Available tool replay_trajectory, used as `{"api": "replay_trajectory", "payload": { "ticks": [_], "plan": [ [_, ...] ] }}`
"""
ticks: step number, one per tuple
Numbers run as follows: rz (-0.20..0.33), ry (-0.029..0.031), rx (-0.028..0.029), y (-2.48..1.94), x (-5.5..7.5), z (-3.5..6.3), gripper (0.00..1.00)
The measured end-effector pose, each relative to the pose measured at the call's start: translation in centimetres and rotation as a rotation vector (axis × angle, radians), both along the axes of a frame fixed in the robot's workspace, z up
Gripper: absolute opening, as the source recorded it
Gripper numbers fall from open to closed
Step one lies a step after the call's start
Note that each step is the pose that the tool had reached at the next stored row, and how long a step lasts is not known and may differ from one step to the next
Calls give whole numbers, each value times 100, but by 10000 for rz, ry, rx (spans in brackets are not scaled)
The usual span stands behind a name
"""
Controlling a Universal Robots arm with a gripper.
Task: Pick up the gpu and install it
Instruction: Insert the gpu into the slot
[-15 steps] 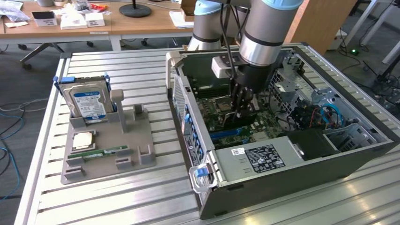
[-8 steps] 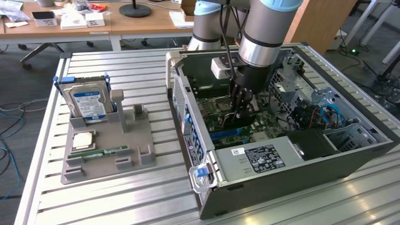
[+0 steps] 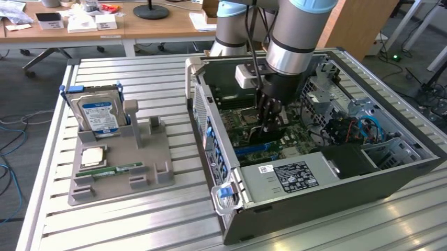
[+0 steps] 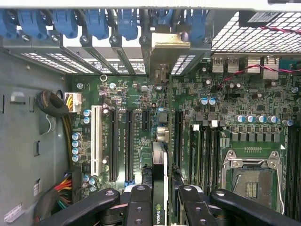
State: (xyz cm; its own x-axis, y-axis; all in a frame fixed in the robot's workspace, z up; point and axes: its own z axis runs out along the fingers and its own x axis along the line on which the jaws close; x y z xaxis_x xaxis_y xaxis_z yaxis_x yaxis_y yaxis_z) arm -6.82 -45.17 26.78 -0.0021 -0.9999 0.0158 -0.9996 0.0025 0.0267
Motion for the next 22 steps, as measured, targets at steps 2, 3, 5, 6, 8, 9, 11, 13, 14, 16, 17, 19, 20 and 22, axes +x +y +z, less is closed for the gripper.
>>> {"api": "replay_trajectory", "payload": {
  "ticks": [2,3,5,6,8,9,11,13,14,16,17,19,20,22],
  "plan": [
    [0,0,0,0,-7,-2,26],
    [0,0,0,0,-10,-4,26],
    [2,-2,5,1,-12,-13,26],
    [2,-1,3,0,-13,-18,26],
    [0,1,-2,0,-16,-22,26],
    [-1,1,-3,0,-18,-23,26],
    [0,0,0,0,-20,-24,26],
    [1,-1,1,0,-22,-25,26],
    [-1,-4,1,0,-26,-26,26],
    [2,-10,2,0,-31,-27,26],
    [3,-13,1,0,-34,-28,26],
    [6,-23,0,0,-38,-31,26],
    [9,-26,-1,0,-39,-31,26],
    [12,-29,-1,0,-41,-31,26]
  ]
}}
